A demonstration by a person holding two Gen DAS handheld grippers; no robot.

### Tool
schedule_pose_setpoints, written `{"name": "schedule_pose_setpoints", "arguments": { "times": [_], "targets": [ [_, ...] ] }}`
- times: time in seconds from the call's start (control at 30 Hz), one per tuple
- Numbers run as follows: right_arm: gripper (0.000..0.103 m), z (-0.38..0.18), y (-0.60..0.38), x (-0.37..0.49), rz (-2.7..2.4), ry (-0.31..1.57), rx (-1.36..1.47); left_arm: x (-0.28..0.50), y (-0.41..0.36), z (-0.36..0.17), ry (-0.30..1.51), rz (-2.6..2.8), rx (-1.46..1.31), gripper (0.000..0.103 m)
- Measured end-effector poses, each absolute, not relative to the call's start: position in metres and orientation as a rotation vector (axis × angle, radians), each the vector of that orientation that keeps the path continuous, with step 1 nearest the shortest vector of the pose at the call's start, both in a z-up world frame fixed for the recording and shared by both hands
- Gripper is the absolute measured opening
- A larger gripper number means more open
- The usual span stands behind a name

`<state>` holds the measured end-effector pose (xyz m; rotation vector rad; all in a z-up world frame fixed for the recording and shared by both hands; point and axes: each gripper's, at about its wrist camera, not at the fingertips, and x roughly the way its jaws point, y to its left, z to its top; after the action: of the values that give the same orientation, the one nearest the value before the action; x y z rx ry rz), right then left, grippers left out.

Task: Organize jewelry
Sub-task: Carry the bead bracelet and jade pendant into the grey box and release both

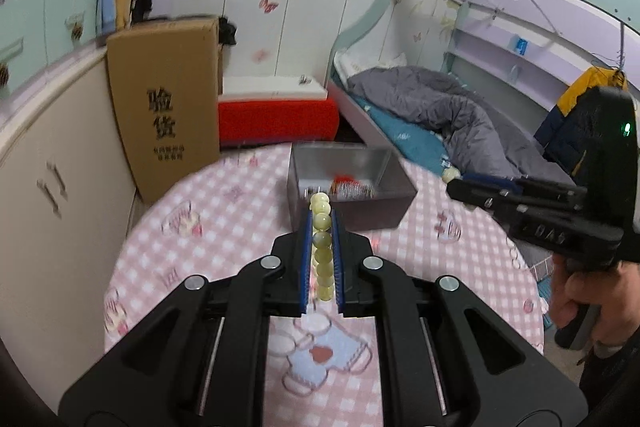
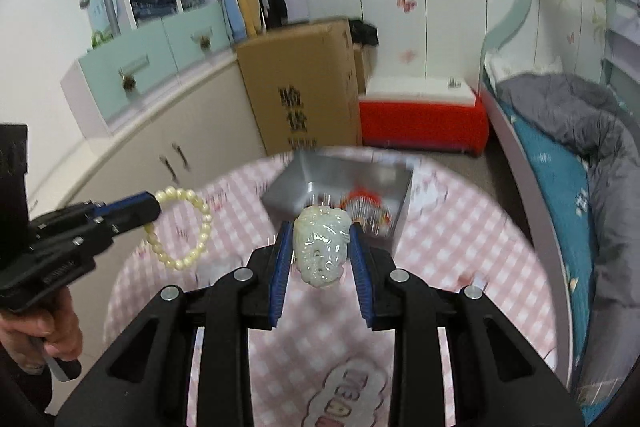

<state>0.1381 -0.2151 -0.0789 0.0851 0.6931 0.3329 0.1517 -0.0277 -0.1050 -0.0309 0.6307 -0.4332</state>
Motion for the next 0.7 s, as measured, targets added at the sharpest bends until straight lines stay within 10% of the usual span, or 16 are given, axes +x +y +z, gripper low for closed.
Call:
{"name": "schedule_pose_setpoints", "arguments": {
  "times": [0.7],
  "targets": [
    [0.027,-0.032,-0.22,0.224,0.36,0.651,0.121,0.252,-0.076,-0.045,0.578,-0.534,-0.04,0.009]
  ]
}}
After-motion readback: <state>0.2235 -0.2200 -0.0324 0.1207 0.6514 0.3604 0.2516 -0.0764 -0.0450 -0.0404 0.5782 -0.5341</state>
